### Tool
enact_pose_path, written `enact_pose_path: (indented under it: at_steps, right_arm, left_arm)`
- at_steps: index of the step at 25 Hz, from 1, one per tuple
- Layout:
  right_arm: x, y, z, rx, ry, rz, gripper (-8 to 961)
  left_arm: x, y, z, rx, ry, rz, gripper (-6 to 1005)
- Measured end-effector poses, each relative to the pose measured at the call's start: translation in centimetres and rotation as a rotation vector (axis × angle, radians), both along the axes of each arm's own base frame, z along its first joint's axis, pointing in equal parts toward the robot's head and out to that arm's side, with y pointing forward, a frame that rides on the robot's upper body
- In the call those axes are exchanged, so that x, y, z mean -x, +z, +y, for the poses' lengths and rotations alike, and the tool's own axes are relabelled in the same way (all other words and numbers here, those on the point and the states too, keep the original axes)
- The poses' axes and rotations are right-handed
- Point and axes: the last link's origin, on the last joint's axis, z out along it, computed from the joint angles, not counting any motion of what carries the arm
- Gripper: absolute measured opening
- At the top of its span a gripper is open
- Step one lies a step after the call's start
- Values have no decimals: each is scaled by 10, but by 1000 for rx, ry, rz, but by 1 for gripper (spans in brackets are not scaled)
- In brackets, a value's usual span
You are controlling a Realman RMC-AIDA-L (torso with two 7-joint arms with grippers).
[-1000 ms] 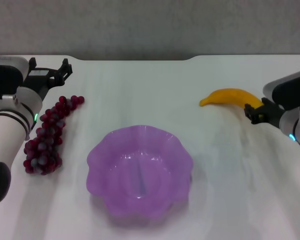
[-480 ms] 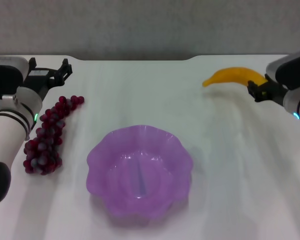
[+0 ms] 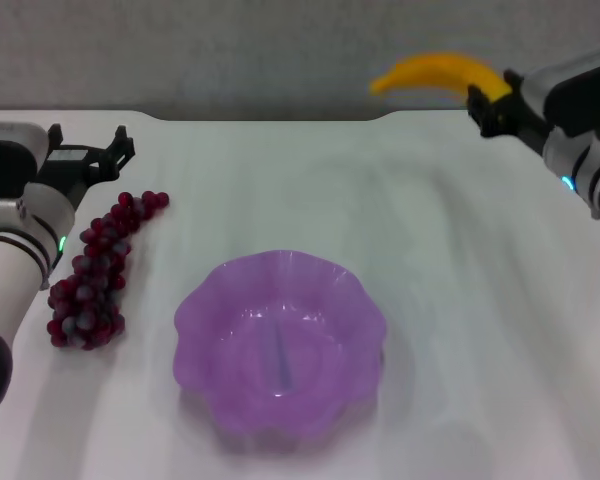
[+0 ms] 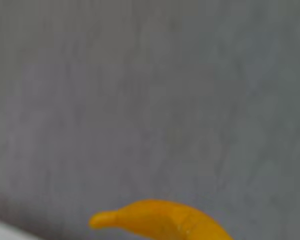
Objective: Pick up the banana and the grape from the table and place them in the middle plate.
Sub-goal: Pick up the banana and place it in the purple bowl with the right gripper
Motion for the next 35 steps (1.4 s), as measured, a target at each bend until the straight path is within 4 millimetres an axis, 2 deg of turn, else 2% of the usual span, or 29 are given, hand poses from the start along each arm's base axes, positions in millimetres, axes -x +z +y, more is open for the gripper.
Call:
enact_pose_path:
  at_steps: [2,7,11,14,15,16,22,28,35]
  right_arm:
    - [6,8,-7,-70,46,31,467]
    - [15,14,-23,-122,89,22,467]
    - [33,1,-38,-69,135,25,466]
    - [45,-18,-51,-1,174,26,466]
    - [51,-31,-57,45,188,23,466]
    - [51,-31,-57,45,188,23,466]
    - [62,-69,-81,170,232,17,467]
    - [64,-83,-95,204,263,8,467]
    - [62,-83,-119,161,309,30,466]
  left_arm:
    - [2,0,-1,-1,5,1,893]
    - [3,1,-2,-5,5,0,893]
    - [4,2,-2,-6,6,-1,893]
    - [4,2,-2,-9,5,-1,893]
    - [4,2,-2,-9,5,-2,893]
    - [4,3,-2,-11,6,-3,893]
    - [2,2,-1,-11,2,-6,893]
    - [3,2,-1,-13,4,-7,893]
    - [3,2,-2,-14,7,-9,893]
